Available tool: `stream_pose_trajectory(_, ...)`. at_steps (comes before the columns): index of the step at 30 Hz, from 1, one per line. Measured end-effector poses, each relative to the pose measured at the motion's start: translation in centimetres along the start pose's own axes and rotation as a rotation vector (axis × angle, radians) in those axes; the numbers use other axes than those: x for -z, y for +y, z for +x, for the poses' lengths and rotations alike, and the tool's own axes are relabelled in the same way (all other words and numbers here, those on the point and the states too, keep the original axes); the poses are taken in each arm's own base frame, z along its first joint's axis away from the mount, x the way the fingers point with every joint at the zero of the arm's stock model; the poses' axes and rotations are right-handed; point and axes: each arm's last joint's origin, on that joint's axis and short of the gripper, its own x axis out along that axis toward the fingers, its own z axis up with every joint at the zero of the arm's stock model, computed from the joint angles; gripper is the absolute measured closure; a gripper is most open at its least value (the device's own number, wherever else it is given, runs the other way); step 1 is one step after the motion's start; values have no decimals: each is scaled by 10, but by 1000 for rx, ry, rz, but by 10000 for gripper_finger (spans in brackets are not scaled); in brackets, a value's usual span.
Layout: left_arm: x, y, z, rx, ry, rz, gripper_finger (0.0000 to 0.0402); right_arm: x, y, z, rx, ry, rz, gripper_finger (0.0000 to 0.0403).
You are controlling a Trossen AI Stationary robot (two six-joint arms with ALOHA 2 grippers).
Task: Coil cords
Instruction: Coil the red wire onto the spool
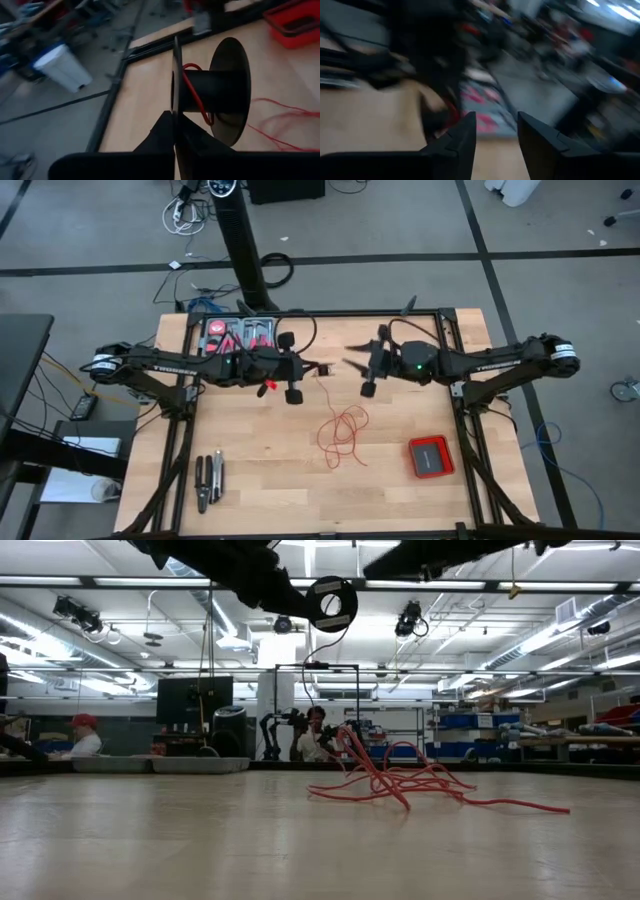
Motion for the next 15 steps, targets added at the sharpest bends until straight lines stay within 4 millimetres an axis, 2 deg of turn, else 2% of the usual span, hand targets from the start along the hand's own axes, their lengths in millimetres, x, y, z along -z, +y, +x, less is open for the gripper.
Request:
stream_pose_trajectory(4,-5,5,0,-123,-25,-75,401,11,-6,2,166,125,53,268)
stream_pose_trajectory(15,-15,13,-2,-262,-108,-188,401,40,21,50,135,127,79,271)
